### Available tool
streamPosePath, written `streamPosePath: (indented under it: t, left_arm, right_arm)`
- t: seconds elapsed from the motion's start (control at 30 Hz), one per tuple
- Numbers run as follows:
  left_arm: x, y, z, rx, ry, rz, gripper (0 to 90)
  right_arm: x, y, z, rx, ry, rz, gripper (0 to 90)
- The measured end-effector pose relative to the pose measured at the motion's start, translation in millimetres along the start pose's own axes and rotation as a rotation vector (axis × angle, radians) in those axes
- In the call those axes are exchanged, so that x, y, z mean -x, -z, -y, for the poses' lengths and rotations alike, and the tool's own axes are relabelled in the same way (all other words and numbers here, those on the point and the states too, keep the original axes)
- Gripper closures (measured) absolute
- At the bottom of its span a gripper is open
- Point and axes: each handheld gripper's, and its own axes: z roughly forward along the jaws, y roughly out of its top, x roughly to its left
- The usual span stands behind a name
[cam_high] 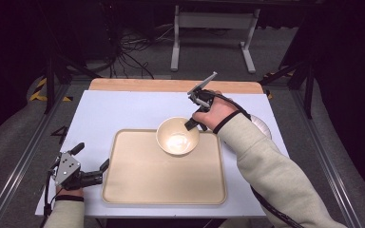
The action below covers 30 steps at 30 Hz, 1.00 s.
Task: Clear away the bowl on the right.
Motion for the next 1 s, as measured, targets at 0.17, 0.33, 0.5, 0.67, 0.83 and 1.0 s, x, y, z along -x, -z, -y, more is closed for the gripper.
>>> streamPosePath:
  t: [0.17,0.33,0.5,0.67,0.83,1.0]
  left_arm:
    - [-0.3,0.0,-0.1,-0.001,-0.003,0.002,0.3]
    - [-0.1,-0.1,-0.1,-0.002,-0.003,0.001,0.2]
    - [0.0,-0.2,0.0,0.000,-0.004,-0.002,0.3]
    - [0.1,-0.2,0.0,0.000,-0.003,-0.001,0.3]
    - [0.0,0.0,-0.1,-0.002,-0.005,0.002,0.3]
    - [0.1,0.0,-0.1,-0.003,-0.005,0.001,0.3]
  right_arm:
    - [-6.5,-7.7,-3.0,0.001,0.010,-0.029,82.6]
    - [-11.2,-12.5,-4.9,0.002,0.019,-0.043,82.5]
    - [-15.8,-18.9,-6.3,0.001,0.023,-0.064,81.7]
    - [-18.9,-28.9,-7.0,-0.009,0.025,-0.074,80.8]
    - [-18.3,-39.3,-6.7,-0.012,0.022,-0.077,80.7]
    - [-17.0,-49.5,-5.5,-0.026,0.024,-0.074,80.6]
